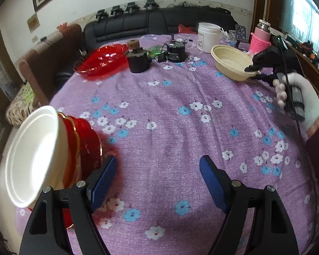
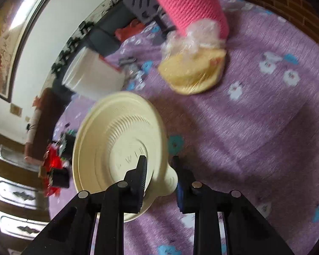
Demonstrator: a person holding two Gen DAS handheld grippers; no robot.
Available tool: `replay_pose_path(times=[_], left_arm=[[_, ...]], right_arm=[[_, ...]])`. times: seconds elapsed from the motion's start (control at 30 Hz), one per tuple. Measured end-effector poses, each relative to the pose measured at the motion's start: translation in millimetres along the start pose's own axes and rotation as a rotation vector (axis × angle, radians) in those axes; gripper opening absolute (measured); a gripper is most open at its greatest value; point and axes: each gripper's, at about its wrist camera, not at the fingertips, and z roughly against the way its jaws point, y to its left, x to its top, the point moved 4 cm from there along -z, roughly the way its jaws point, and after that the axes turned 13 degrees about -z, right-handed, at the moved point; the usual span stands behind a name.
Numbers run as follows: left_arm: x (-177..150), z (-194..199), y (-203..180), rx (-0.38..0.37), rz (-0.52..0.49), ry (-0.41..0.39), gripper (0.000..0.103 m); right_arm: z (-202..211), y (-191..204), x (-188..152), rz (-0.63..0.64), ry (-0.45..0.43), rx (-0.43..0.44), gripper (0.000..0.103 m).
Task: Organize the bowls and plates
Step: 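Grasp the beige plastic bowl rim with both grippers and lift it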
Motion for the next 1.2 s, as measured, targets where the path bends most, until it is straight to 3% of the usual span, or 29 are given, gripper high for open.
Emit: replay_pose_path(times=[0.2,0.37,0.53,0.63,0.87,1.07,1.13,1.2], left_arm=[[6.4,-9.8,0.0,-0.048,0.030,0.009,0.079],[19.6,-17.3,-6.4,-0.108,0.043,0.001,0.079],[39.6,-43.9,-14.0,-0.128,0.051,0.029,0.079],[53.8,-63.8,-18.9,-0.136,0.057,0.066,0.079],[93.2,-89.0,-34.4,-0.189,0.072,0.057,0.079],[114.0,-125.7,-45.6,-0.208,0.097,0.109,0.078],[118.0,-136.2,-48.2,-0.224,0.107,0.125,0.072],[122.8,-144.7,-52.0,-0.256,0.113,0.138,0.058]], right_arm=[[20.2,1.6,-33.4,0.018,0.167,0.118,0.017],[43.0,1.4,-74.3,0.107,0.305,0.135,0.017],[47.3,-7.3,-102.8,0.158,0.390,0.114,0.017],[44.8,-17.1,-106.6,0.142,0.382,0.101,0.018],[46.4,-18.6,-97.9,0.173,0.255,0.080,0.025],[51.1,-14.4,-99.1,0.209,0.194,0.081,0.031],[54.6,-12.8,-99.5,0.236,0.157,0.068,0.031],[53.0,-9.3,-100.4,0.249,0.141,0.063,0.031]])
